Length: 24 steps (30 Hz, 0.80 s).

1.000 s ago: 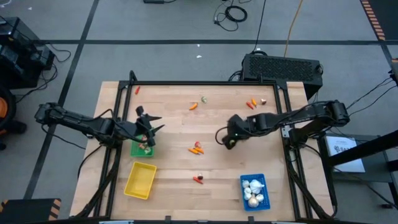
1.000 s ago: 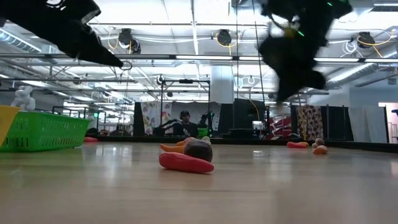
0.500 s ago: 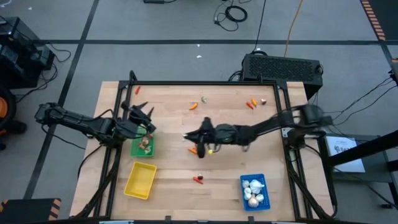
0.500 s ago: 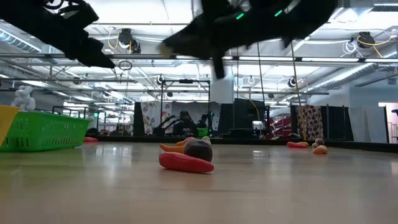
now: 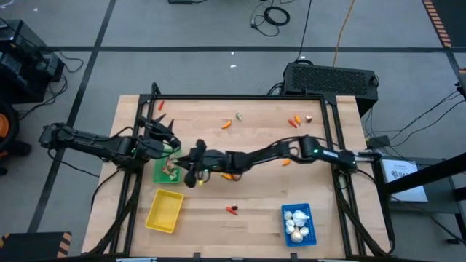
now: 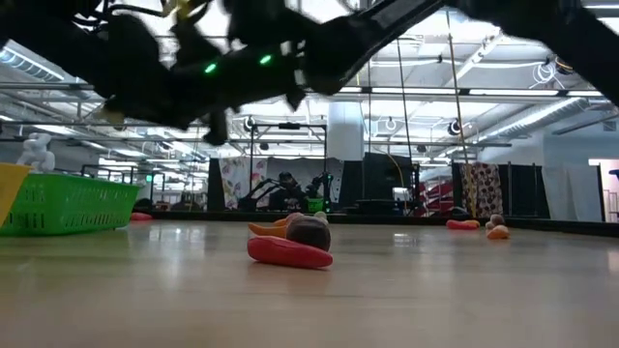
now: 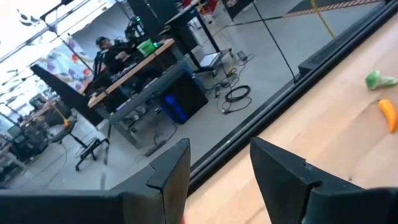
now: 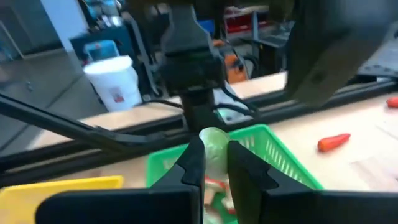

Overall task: Sort produce into baskets
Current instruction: Put the green mushroom into the green bin

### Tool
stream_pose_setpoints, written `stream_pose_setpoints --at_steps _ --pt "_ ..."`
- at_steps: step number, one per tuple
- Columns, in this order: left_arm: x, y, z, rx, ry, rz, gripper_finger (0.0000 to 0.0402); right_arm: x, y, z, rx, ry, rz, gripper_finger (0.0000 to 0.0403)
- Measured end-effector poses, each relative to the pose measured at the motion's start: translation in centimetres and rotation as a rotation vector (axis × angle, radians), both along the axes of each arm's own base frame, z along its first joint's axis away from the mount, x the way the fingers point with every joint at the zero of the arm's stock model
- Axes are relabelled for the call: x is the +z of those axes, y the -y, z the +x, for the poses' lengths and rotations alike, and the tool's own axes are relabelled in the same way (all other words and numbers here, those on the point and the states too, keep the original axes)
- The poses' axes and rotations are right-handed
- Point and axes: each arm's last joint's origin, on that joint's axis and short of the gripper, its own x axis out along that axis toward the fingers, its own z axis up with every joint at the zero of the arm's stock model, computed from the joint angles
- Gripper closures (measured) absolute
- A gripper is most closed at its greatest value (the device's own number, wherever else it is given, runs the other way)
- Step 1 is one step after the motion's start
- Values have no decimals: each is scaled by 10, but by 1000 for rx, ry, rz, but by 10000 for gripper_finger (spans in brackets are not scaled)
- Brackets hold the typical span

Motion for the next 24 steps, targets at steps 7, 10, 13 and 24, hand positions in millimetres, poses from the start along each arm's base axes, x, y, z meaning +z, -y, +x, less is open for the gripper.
stream_pose_setpoints --at_steps 7,10,13,24 --pt "0 -4 0 22 2 -7 226 -11 -5 32 48 -32 5 364" --pt "0 -4 0 13 3 -14 226 -17 -3 36 44 -42 2 364" --pt "0 -4 0 12 4 -15 226 -18 -1 36 28 -54 -1 364" --pt "-1 -3 1 -31 4 -46 226 -20 4 34 11 -124 0 299"
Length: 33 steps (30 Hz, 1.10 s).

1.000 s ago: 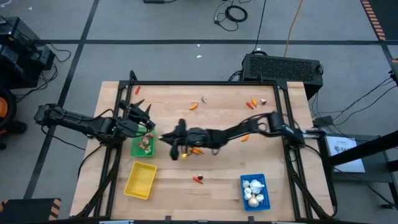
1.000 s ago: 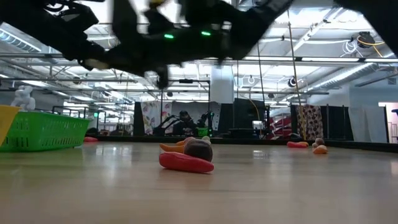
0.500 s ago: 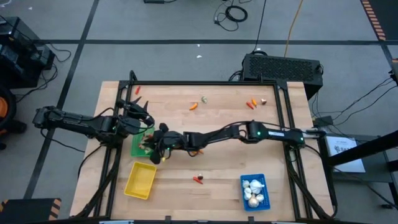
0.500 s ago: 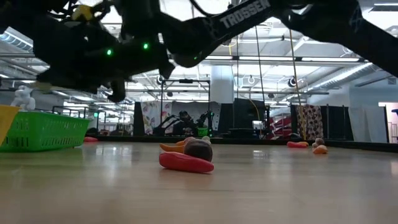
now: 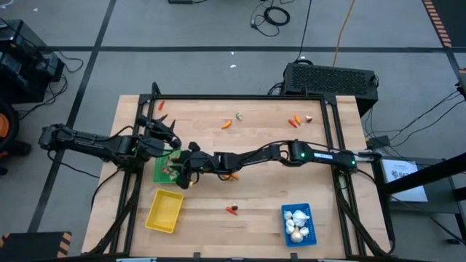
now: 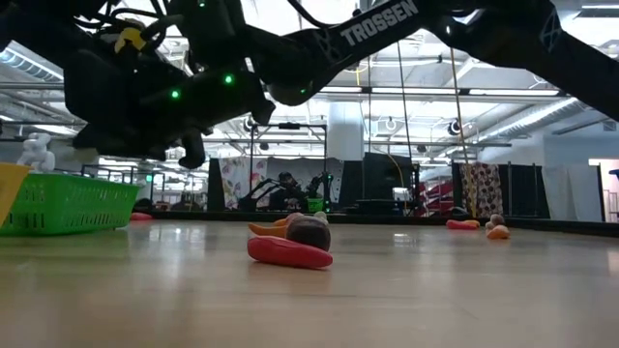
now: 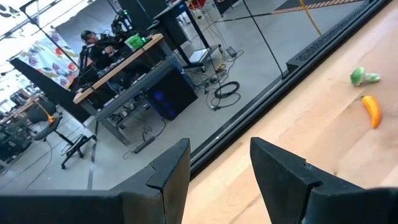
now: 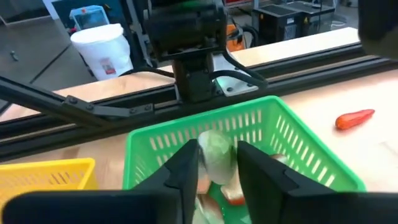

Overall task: Sort produce into baskets
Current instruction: Put the green mushroom into the green bin, then put the brown mushroom into the green bin

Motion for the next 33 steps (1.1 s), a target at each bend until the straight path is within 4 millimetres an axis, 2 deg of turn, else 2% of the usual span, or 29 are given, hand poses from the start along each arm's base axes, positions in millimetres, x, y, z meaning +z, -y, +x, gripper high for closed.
stream_pose_setpoints --at_steps 8,13,19,23,29,33 --pt "-1 0 0 -11 33 -35 226 23 0 -5 7 -27 -13 254" --pt "-4 1 -1 -23 32 -64 226 47 -1 -23 84 -230 -68 243" --pt "-7 1 -2 -58 26 -117 226 94 4 -72 129 -586 -146 246" --pt "-8 2 0 -108 25 -160 226 122 12 -106 107 -762 -146 248" --pt "-9 5 3 -216 26 -252 226 155 29 -157 -81 -1022 -274 248" --pt "-10 7 5 -289 27 -312 226 177 50 -187 -174 -1120 -257 248"
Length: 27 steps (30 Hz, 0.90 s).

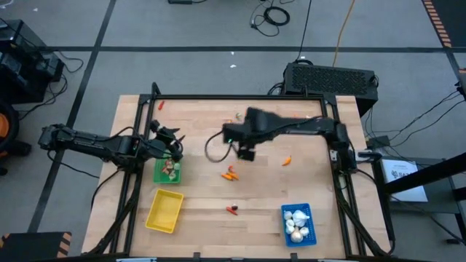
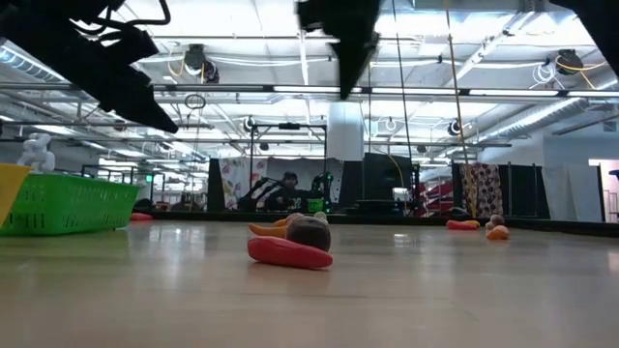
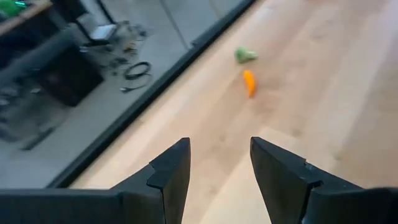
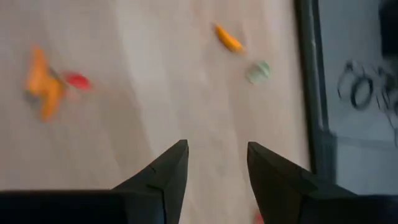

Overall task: Sort produce into baskets
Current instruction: Put the brown mushroom into the green bin

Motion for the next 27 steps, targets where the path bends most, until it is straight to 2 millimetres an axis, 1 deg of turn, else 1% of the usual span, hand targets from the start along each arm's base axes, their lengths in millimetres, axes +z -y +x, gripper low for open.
stream_pose_setpoints --at_steps 2,7,9,11,14,18,23,27 --pt "0 1 1 -31 0 -23 226 11 13 -15 -51 -21 -3 248" --pt "-1 2 1 -45 10 -54 226 34 59 -54 -216 49 -3 248" --pt "-1 2 1 -51 11 -61 226 37 78 -75 -314 76 -4 248" --pt "-1 2 1 -58 7 -67 226 33 97 -94 -432 110 -2 248" --pt "-1 3 1 -71 5 -76 226 17 120 -119 -601 169 -3 248" --pt "-1 3 1 -72 5 -77 226 -16 140 -150 -816 208 4 248" --pt "-1 3 1 -72 10 -77 226 -66 163 -175 -1034 218 8 248" --pt "-1 3 2 -72 14 -78 226 -99 179 -191 -1135 243 3 248"
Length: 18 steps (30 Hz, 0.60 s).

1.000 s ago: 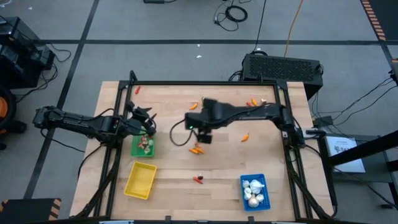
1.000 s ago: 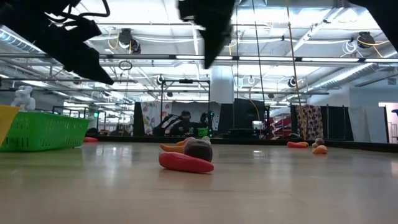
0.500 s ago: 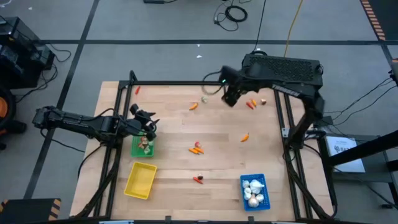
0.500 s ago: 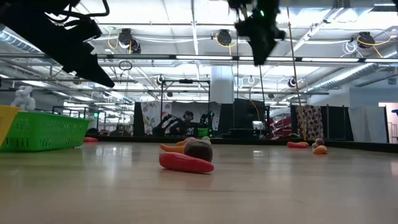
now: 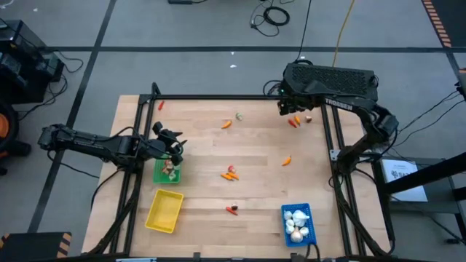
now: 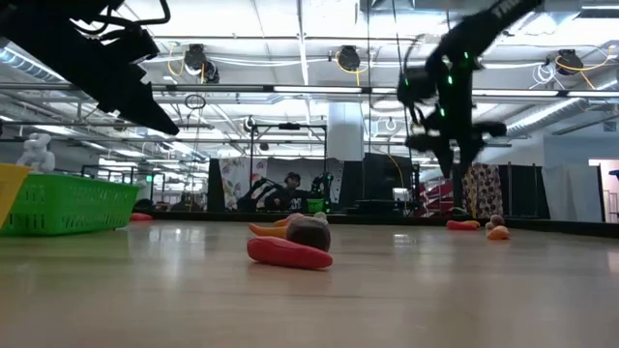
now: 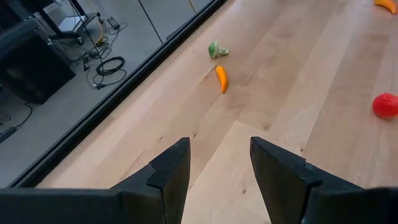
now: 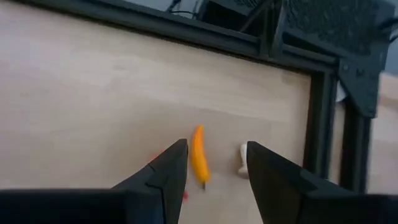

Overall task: Sort produce into baskets
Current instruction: Put the brown mushroom into the green bin

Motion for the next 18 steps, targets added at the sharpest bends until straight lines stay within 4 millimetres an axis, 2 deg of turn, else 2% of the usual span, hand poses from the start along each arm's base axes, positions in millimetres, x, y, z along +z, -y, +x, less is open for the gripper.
stream_pose_setpoints --at_steps 8,12,18 --pt "-2 0 1 13 -2 -16 226 -40 5 -35 -126 -61 64 248" --pt "-4 0 2 12 -19 -15 226 -52 4 -44 -147 -64 81 248" --pt "-7 1 5 11 -43 -15 226 -67 8 -53 -180 20 94 248"
